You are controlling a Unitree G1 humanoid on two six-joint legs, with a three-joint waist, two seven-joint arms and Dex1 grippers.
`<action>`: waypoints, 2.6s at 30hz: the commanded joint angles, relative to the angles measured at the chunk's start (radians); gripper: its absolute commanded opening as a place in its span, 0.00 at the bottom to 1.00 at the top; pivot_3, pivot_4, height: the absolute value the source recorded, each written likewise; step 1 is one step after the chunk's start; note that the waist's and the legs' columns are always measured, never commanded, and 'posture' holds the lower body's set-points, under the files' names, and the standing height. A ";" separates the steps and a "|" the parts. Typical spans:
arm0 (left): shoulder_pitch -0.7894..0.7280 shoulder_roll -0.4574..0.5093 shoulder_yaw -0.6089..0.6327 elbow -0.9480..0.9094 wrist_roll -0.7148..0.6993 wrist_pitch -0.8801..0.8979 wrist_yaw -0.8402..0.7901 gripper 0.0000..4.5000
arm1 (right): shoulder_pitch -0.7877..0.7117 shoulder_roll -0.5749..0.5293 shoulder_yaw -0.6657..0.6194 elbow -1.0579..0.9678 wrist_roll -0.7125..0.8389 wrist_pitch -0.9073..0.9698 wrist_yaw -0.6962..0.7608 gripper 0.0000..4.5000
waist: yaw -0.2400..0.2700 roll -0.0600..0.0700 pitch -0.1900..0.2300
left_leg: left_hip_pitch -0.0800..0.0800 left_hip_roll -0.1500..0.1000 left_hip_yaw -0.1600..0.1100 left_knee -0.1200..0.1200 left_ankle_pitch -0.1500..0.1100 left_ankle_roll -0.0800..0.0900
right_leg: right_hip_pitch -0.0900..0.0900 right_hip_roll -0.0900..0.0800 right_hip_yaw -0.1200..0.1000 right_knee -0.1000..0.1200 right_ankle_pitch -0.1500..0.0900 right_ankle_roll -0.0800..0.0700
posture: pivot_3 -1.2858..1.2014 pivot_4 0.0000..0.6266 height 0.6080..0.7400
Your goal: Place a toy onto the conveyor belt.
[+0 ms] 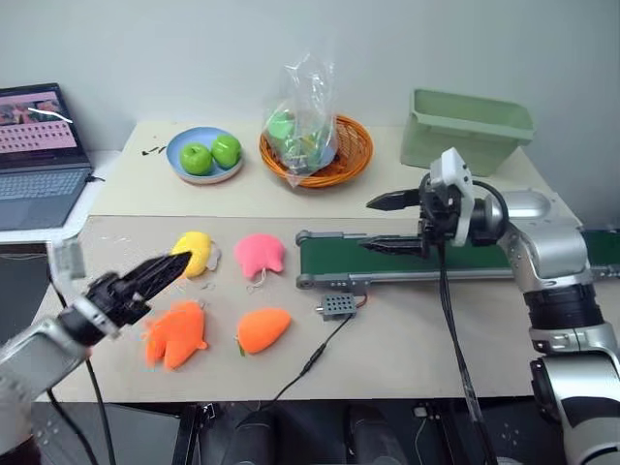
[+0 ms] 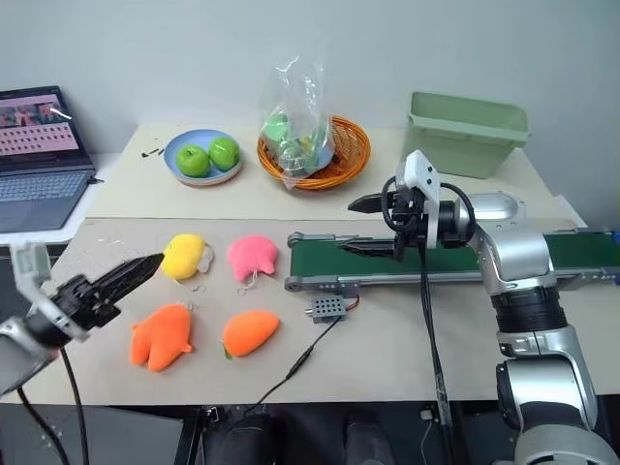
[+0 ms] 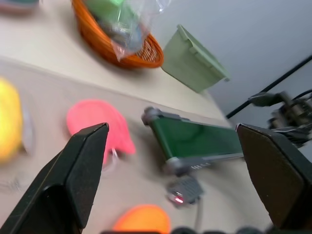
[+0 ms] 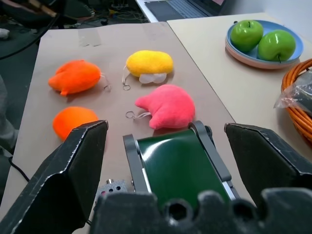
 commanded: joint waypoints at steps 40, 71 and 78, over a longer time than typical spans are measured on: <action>0.032 -0.127 -0.103 0.547 0.114 0.017 -0.015 0.49 | 0.035 -0.102 -0.055 -0.097 -0.029 -0.008 -0.037 1.00 | 0.015 0.010 -0.007 | 0.003 -0.001 0.007 -0.003 0.000 -0.001 | 0.002 0.000 -0.002 0.000 -0.002 -0.003 | 0.52 0.24 1.00; -0.639 0.271 -0.966 -0.092 1.374 -0.797 -0.162 0.01 | 0.031 -0.107 -0.051 -0.099 -0.034 -0.022 -0.052 1.00 | 0.001 0.005 -0.004 | 0.001 -0.001 0.009 -0.006 0.001 -0.002 | 0.001 0.001 -0.001 -0.004 -0.001 -0.002 | 0.52 0.24 1.00; -0.740 0.238 -1.108 0.274 1.849 -1.442 -0.052 0.01 | 0.045 -0.113 -0.058 -0.110 -0.031 -0.015 -0.066 1.00 | 0.008 0.006 -0.004 | 0.000 0.000 0.010 -0.006 0.001 -0.001 | 0.001 0.001 -0.001 -0.005 -0.001 -0.002 | 0.52 0.24 1.00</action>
